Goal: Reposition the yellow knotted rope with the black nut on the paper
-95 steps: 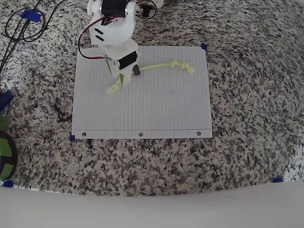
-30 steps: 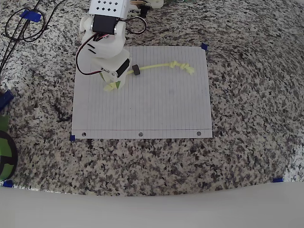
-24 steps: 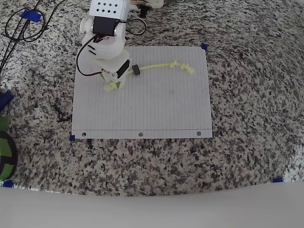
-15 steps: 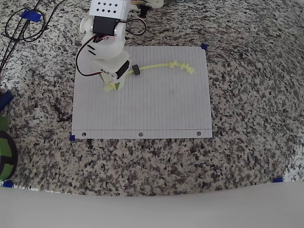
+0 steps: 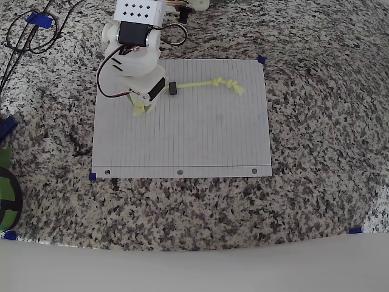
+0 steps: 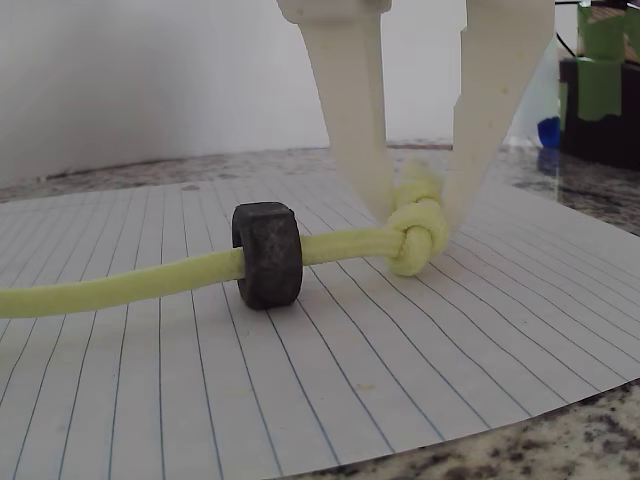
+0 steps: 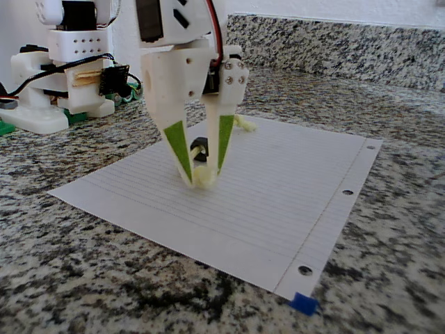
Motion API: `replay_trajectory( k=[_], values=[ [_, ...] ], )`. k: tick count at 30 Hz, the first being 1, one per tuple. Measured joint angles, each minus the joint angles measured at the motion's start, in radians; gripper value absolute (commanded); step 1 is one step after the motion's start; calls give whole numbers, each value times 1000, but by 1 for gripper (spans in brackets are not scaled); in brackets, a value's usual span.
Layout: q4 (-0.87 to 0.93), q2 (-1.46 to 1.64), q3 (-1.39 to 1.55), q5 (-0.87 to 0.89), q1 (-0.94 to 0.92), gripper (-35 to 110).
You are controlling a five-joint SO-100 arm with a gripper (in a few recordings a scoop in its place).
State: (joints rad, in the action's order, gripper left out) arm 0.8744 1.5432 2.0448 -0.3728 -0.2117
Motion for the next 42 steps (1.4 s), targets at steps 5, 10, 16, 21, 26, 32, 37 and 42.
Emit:
replay_trajectory(
  k=[5,10,16,21,26,32,37,42],
  values=[
    [-20,43,0,-161,-38,0],
    [0,201,0,-371,-121,0],
    [38,370,0,-552,-267,0],
    [11,497,0,-707,-414,0],
    [-17,603,0,-825,-583,0],
    [-77,626,0,-871,-736,0],
    [-127,629,51,-787,-732,0],
    [-212,672,181,-569,-617,0]
  ],
)
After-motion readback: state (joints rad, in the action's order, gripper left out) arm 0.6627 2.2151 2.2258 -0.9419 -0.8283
